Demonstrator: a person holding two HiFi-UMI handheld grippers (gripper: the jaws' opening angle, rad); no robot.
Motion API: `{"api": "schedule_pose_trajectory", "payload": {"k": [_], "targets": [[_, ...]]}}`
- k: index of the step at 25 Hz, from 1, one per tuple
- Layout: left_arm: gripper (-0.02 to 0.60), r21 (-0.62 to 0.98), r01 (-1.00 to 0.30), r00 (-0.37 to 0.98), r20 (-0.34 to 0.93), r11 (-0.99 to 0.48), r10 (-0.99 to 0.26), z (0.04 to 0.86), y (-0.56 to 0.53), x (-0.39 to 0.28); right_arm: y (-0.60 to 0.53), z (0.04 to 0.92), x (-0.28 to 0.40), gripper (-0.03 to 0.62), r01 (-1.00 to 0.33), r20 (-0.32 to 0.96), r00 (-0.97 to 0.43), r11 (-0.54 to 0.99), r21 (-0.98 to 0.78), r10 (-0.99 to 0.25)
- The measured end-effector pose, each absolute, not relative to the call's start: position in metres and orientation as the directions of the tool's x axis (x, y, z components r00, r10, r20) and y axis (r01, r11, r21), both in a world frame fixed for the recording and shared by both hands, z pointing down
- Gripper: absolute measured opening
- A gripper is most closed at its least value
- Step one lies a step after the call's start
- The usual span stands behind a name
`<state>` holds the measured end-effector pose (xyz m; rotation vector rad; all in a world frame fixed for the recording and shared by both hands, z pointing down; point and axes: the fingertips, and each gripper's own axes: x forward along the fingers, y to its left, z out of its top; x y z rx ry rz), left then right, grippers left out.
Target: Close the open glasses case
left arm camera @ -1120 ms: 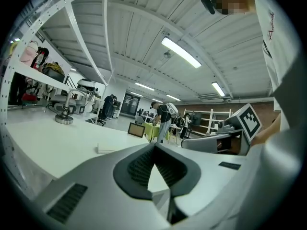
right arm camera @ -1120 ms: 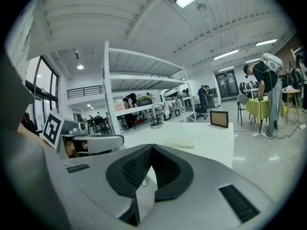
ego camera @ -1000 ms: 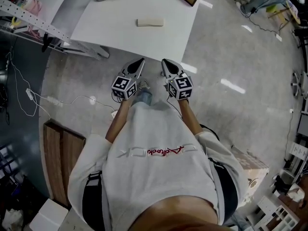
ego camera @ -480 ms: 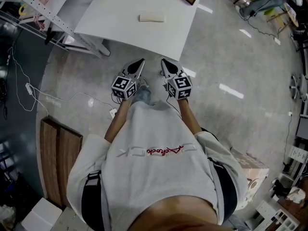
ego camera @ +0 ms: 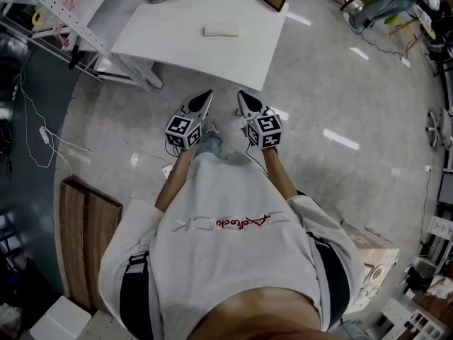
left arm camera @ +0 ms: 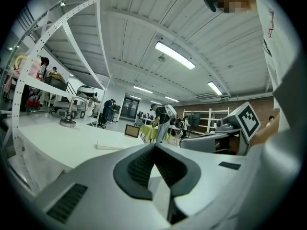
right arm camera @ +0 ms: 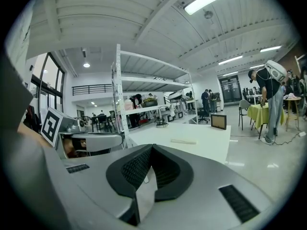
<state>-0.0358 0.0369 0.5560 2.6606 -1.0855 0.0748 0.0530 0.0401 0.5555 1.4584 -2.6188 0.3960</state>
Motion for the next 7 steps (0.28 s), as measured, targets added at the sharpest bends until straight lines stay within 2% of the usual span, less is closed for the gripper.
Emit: {"api": "schedule_pose_trajectory", "payload": {"k": [7], "targets": [[0.028,0.216,-0.691,0.721,0.143,-0.690,-0.678,0.556,0.045,-0.030,0.051,0.557,0.051,0.015,-0.842,0.226,-0.539,0.515,-0.159,-0.811]]}}
